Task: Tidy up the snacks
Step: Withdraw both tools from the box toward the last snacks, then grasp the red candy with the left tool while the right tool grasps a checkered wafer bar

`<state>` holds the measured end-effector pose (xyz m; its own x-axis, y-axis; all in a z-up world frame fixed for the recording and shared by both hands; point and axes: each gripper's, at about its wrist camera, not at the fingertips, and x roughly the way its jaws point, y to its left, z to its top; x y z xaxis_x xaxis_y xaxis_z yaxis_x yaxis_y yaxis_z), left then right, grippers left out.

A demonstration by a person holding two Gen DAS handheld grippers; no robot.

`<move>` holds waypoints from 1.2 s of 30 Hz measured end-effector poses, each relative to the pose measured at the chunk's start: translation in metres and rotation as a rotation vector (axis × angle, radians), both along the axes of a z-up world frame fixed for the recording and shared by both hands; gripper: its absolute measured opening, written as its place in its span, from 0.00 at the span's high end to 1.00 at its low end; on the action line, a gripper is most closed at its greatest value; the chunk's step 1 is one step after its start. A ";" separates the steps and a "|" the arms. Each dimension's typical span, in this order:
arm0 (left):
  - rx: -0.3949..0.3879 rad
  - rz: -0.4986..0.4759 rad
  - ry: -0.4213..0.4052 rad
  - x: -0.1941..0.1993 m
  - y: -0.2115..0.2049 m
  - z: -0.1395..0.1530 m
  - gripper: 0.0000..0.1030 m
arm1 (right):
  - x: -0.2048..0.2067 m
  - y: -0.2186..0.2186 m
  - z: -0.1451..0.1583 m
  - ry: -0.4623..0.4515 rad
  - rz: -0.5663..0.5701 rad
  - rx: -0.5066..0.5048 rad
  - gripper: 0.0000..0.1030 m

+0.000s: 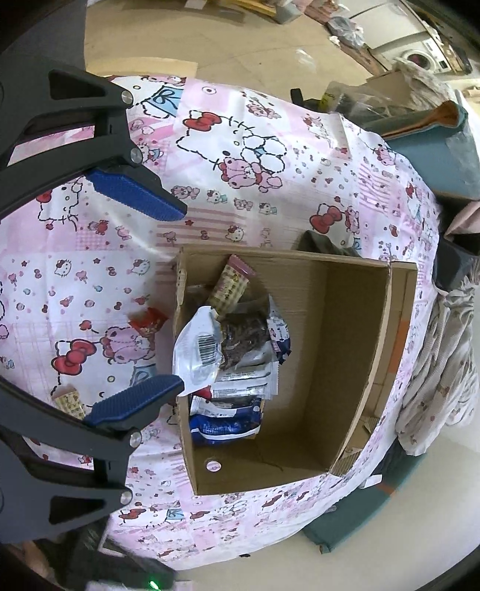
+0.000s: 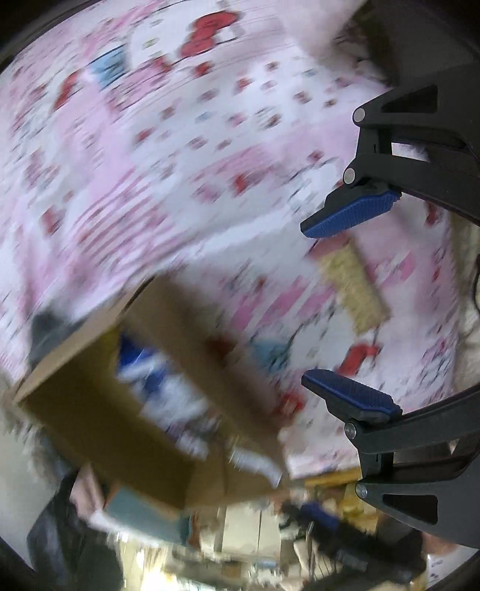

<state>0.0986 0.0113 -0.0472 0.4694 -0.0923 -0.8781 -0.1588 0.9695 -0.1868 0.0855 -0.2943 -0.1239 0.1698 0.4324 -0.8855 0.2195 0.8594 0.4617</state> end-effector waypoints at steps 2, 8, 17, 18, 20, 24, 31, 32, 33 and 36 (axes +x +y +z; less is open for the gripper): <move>-0.007 0.006 0.002 0.001 0.001 0.000 0.20 | -0.003 0.000 -0.013 0.065 0.004 -0.006 0.25; -0.004 0.019 0.004 -0.001 0.003 0.001 0.20 | -0.009 0.018 -0.042 0.198 0.021 0.070 0.34; -0.021 0.077 0.057 -0.007 0.021 -0.015 0.20 | 0.016 0.074 -0.044 0.094 0.200 -0.173 0.50; -0.025 0.076 0.066 -0.007 0.021 -0.017 0.20 | 0.017 0.079 -0.044 0.077 0.223 -0.208 0.61; -0.029 0.065 0.081 -0.007 0.019 -0.024 0.20 | 0.017 0.087 -0.041 0.040 0.271 -0.250 0.72; -0.028 0.013 0.106 -0.005 0.004 -0.038 0.29 | 0.012 0.089 -0.026 -0.023 0.274 -0.177 0.73; -0.041 -0.106 0.163 0.009 -0.032 -0.079 0.57 | 0.012 0.065 -0.012 -0.060 0.191 -0.068 0.73; -0.033 -0.114 0.160 0.011 -0.035 -0.081 0.57 | 0.013 0.061 -0.012 -0.054 0.186 -0.063 0.73; -0.023 -0.122 0.155 0.013 -0.038 -0.085 0.57 | 0.014 0.057 -0.013 -0.050 0.183 -0.059 0.73; -0.001 -0.136 0.160 0.019 -0.045 -0.093 0.61 | 0.017 0.041 -0.011 -0.049 0.177 -0.054 0.72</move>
